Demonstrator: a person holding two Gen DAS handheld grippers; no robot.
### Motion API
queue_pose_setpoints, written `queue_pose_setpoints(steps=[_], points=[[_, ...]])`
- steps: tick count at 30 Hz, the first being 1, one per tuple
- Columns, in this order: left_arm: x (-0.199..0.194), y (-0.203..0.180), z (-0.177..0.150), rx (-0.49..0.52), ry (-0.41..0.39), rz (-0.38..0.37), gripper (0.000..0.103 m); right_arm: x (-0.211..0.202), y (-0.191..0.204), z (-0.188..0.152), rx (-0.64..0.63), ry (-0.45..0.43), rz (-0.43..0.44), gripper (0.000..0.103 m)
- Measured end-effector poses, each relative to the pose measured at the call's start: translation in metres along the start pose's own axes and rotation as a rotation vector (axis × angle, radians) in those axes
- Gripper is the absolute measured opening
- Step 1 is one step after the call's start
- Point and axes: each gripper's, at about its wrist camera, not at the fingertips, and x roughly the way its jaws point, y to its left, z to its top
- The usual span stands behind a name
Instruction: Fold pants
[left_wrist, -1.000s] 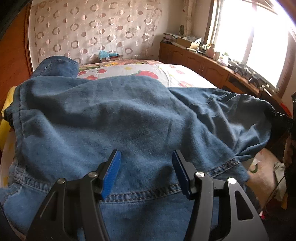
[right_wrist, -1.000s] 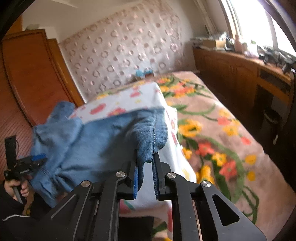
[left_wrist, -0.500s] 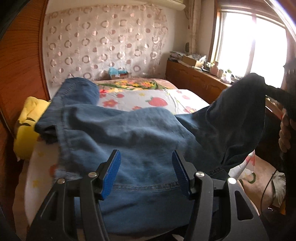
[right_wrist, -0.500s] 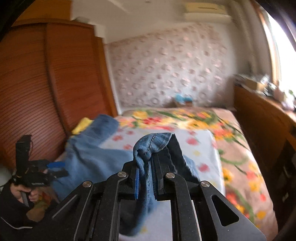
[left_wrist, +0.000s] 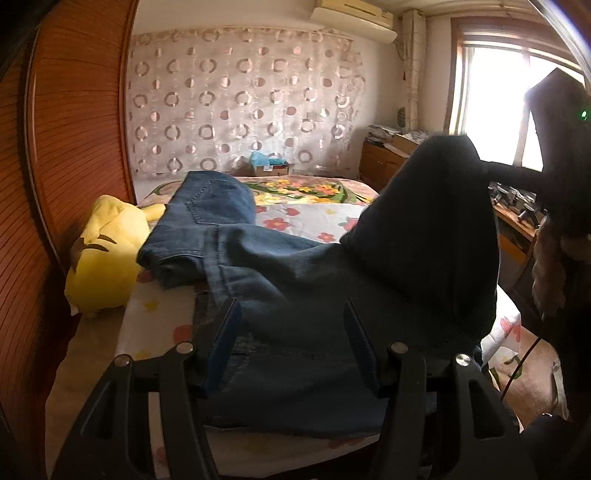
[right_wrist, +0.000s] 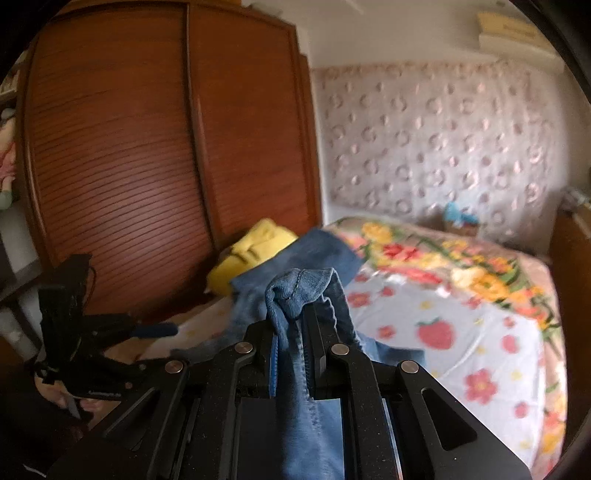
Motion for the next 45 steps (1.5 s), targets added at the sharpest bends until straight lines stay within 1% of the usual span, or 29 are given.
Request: queue_pose_setpoints(steps=[1, 2, 3, 4, 5, 6, 8, 12, 16, 23, 29, 30, 31, 33, 35, 36, 38, 39, 40, 41, 42, 45], points=[[-0.001, 0.001, -0.001, -0.002, 0.0, 0.002, 0.057, 0.006, 0.003, -0.002, 0.007, 0.014, 0.016, 0.009], [-0.001, 0.003, -0.001, -0.005, 0.0, 0.004, 0.057, 0.011, 0.003, -0.004, 0.011, 0.028, 0.027, 0.013], [-0.001, 0.004, -0.002, -0.007, 0.002, 0.005, 0.057, 0.018, 0.005, -0.008, 0.01, 0.05, 0.029, 0.027], [0.0, 0.005, -0.003, -0.008, 0.003, 0.007, 0.057, 0.02, 0.006, -0.011, 0.008, 0.054, 0.026, 0.033], [0.0, 0.006, -0.003, -0.009, 0.004, 0.007, 0.057, 0.019, 0.004, -0.014, 0.008, 0.055, 0.025, 0.043], [0.001, 0.006, -0.005, -0.009, 0.006, 0.006, 0.057, 0.019, 0.003, -0.016, 0.012, 0.059, 0.029, 0.046], [0.004, 0.005, -0.005, -0.011, 0.011, 0.003, 0.057, 0.016, 0.002, -0.018, 0.015, 0.058, 0.031, 0.046], [0.014, 0.003, -0.01, -0.014, 0.032, -0.008, 0.057, 0.01, -0.006, -0.024, 0.018, 0.058, -0.01, 0.048], [0.025, -0.002, -0.015, -0.013, 0.061, -0.025, 0.057, 0.014, -0.021, -0.039, 0.025, 0.097, -0.07, 0.048], [0.038, -0.013, -0.027, -0.001, 0.1, -0.054, 0.057, 0.045, -0.052, -0.064, 0.085, 0.193, -0.101, 0.049], [0.043, -0.023, -0.037, 0.025, 0.116, -0.082, 0.056, 0.076, -0.07, -0.073, 0.11, 0.267, -0.085, 0.048], [0.044, -0.024, -0.038, 0.03, 0.12, -0.09, 0.056, 0.081, -0.073, -0.074, 0.115, 0.28, -0.08, 0.048], [0.046, -0.026, -0.039, 0.038, 0.127, -0.1, 0.052, 0.086, -0.076, -0.075, 0.12, 0.292, -0.078, 0.048], [0.051, -0.028, -0.042, 0.05, 0.142, -0.111, 0.05, 0.096, -0.082, -0.078, 0.127, 0.321, -0.068, 0.048], [0.057, -0.028, -0.045, 0.056, 0.161, -0.113, 0.043, 0.104, -0.085, -0.082, 0.135, 0.348, -0.063, 0.048], [0.06, -0.029, -0.047, 0.06, 0.171, -0.108, 0.041, 0.106, -0.086, -0.084, 0.136, 0.357, -0.055, 0.048], [0.063, -0.027, -0.048, 0.061, 0.174, -0.099, 0.033, 0.108, -0.084, -0.087, 0.137, 0.37, -0.034, 0.048], [0.063, -0.027, -0.049, 0.06, 0.172, -0.098, 0.03, 0.109, -0.084, -0.088, 0.136, 0.374, -0.027, 0.048], [0.062, -0.026, -0.049, 0.06, 0.166, -0.1, 0.024, 0.11, -0.083, -0.089, 0.133, 0.38, -0.014, 0.043], [0.061, -0.026, -0.048, 0.059, 0.16, -0.106, 0.014, 0.111, -0.082, -0.089, 0.13, 0.386, 0.001, 0.019], [0.058, -0.026, -0.047, 0.06, 0.148, -0.111, 0.014, 0.112, -0.08, -0.089, 0.126, 0.394, 0.022, 0.008], [0.046, -0.028, -0.041, 0.056, 0.098, -0.128, 0.013, 0.101, -0.075, -0.076, 0.112, 0.357, 0.052, 0.005]])
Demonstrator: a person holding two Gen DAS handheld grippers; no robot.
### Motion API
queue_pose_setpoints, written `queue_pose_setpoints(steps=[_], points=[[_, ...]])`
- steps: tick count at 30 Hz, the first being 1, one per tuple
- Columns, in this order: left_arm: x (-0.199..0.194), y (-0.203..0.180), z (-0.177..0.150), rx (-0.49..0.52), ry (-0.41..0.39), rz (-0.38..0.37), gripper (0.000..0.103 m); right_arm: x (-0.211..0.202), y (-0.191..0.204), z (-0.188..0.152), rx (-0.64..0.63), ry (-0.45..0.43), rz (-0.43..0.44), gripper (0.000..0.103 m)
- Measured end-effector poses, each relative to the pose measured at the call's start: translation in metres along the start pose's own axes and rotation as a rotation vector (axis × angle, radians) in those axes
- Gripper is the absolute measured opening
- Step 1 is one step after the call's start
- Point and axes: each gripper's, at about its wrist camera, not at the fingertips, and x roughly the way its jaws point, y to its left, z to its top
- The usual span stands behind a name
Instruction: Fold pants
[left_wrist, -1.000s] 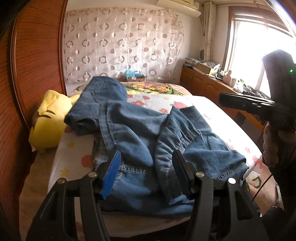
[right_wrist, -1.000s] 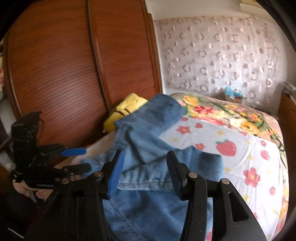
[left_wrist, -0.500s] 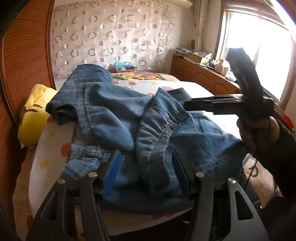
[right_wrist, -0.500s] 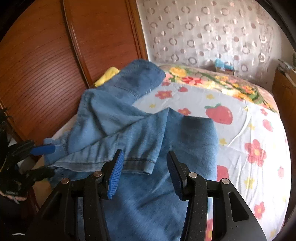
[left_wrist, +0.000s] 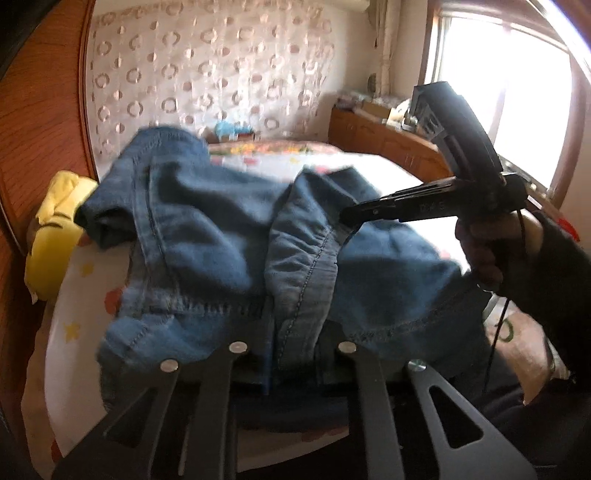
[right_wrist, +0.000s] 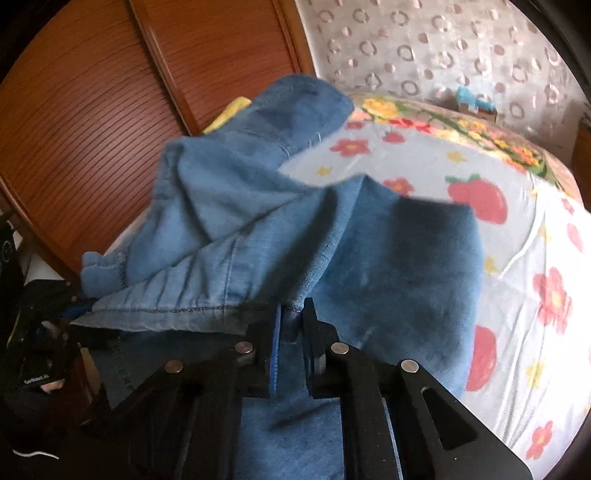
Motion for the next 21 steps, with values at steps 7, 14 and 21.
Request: queue_pose_setpoints(steps=[7, 14, 21], points=[[-0.057, 0.005, 0.027, -0.033, -0.143, -0.032, 0.011, -0.065, 0.041, 0.047, -0.093, -0.193, 0.041, 0.004], [-0.068, 0.033, 0.023, -0.076, -0.152, 0.029, 0.002, -0.053, 0.068, 0.093, -0.135, -0.211, 0.033, 0.003], [-0.063, 0.059, 0.011, -0.14, -0.137, 0.066, 0.002, -0.003, 0.088, 0.117, -0.169, -0.129, 0.024, 0.003]])
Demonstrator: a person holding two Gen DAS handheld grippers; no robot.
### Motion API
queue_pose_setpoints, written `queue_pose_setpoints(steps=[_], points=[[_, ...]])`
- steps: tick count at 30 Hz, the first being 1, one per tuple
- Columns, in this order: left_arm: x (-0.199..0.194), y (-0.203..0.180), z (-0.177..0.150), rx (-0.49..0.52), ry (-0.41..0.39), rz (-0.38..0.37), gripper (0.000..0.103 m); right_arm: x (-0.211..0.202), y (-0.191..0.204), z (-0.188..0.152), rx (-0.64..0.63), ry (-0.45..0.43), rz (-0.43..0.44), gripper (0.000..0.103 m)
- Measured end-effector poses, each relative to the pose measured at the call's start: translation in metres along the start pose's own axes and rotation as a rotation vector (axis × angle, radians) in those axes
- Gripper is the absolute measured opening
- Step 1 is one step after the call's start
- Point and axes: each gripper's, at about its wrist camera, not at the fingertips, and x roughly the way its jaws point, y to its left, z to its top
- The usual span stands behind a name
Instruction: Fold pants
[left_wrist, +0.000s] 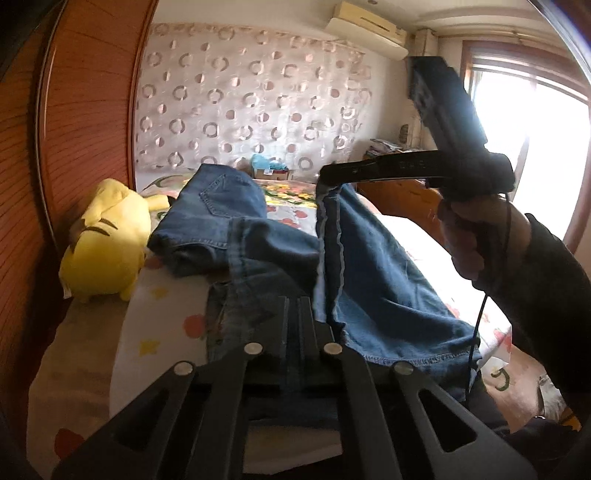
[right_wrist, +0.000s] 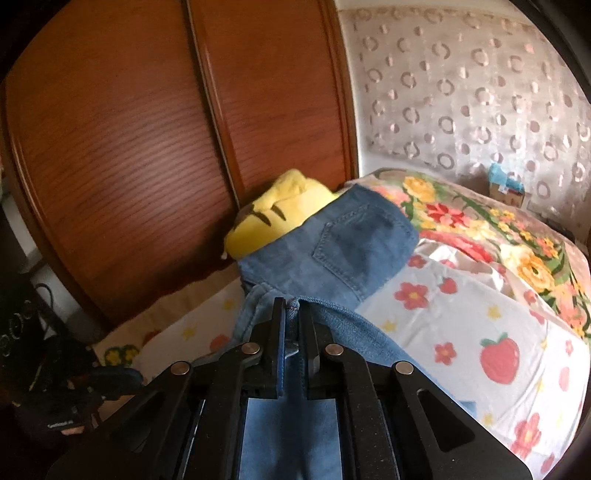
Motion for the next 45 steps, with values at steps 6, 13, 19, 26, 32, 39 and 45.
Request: queue_pose_setpoints(steps=[6, 13, 19, 26, 32, 39, 45], points=[[0.006, 0.006, -0.002, -0.021, 0.019, 0.017, 0.007, 0.034, 0.007, 0.003, -0.02, 0.052, -0.016, 0.003], [0.02, 0.002, -0.005, -0.014, 0.06, 0.017, 0.026, 0.037, -0.009, -0.014, 0.016, 0.084, -0.089, 0.056], [0.036, -0.012, -0.009, 0.005, 0.106, -0.021, 0.027, -0.007, -0.024, -0.047, 0.016, 0.048, -0.164, 0.058], [0.053, -0.025, -0.014, 0.011, 0.155, -0.051, 0.027, -0.046, -0.047, -0.117, 0.07, 0.047, -0.28, 0.058], [0.066, -0.027, -0.022, 0.024, 0.185, -0.005, 0.027, -0.075, -0.055, -0.173, 0.164, 0.03, -0.302, 0.058], [0.05, -0.033, -0.013, 0.022, 0.117, -0.022, 0.007, -0.107, -0.056, -0.207, 0.236, 0.014, -0.299, 0.058], [-0.003, -0.021, 0.012, -0.024, -0.008, -0.03, 0.006, -0.129, -0.055, -0.224, 0.289, 0.002, -0.3, 0.058]])
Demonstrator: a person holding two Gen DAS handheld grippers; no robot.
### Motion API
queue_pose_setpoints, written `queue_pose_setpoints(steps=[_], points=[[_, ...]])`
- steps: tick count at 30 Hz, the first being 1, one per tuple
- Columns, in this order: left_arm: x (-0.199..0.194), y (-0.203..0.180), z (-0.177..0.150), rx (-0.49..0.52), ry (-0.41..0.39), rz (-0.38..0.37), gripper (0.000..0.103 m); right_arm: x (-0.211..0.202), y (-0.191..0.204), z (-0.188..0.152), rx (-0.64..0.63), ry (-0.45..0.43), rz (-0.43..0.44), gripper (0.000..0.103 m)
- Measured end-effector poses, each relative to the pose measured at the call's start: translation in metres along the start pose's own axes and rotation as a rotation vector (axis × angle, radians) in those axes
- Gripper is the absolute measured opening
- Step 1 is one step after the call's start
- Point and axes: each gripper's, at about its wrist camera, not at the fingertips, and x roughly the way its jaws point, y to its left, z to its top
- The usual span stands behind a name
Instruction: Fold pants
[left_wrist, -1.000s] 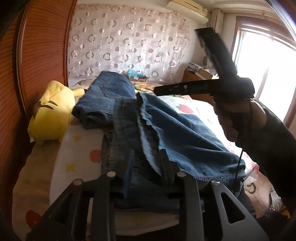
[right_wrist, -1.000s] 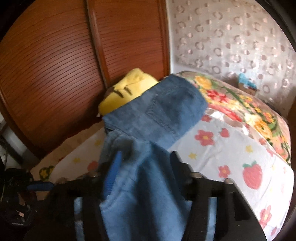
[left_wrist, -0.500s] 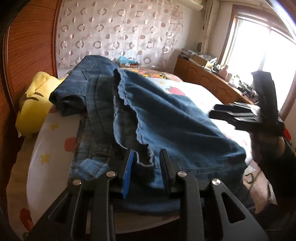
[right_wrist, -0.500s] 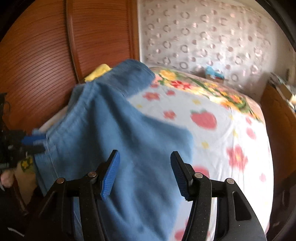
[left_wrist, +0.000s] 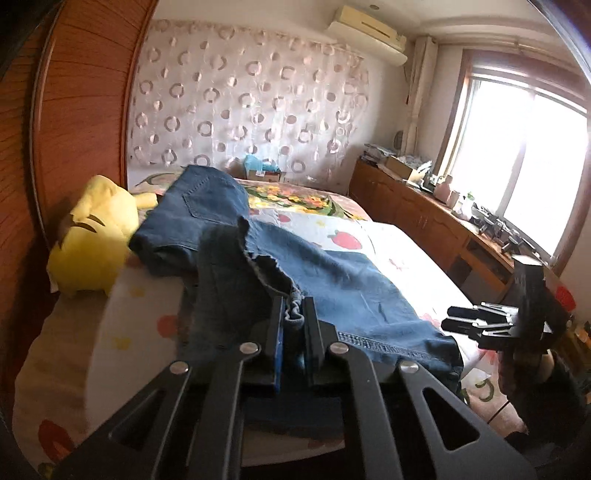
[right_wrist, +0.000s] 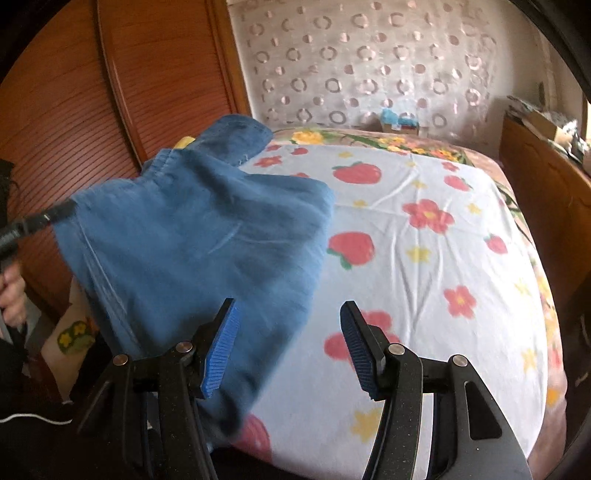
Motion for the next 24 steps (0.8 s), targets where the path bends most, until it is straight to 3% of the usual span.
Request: queue_pose_setpoints(steps=[12, 24], points=[[0.034, 0.02, -0.046, -0.004, 0.148, 0.088, 0.007, -0.004, 0.017, -0.022, -0.003, 0.041, 0.069, 0.058], [0.039, 0.027, -0.059, -0.027, 0.172, 0.087, 0.009, 0.013, 0.019, -0.039, 0.008, 0.12, 0.081, 0.058]])
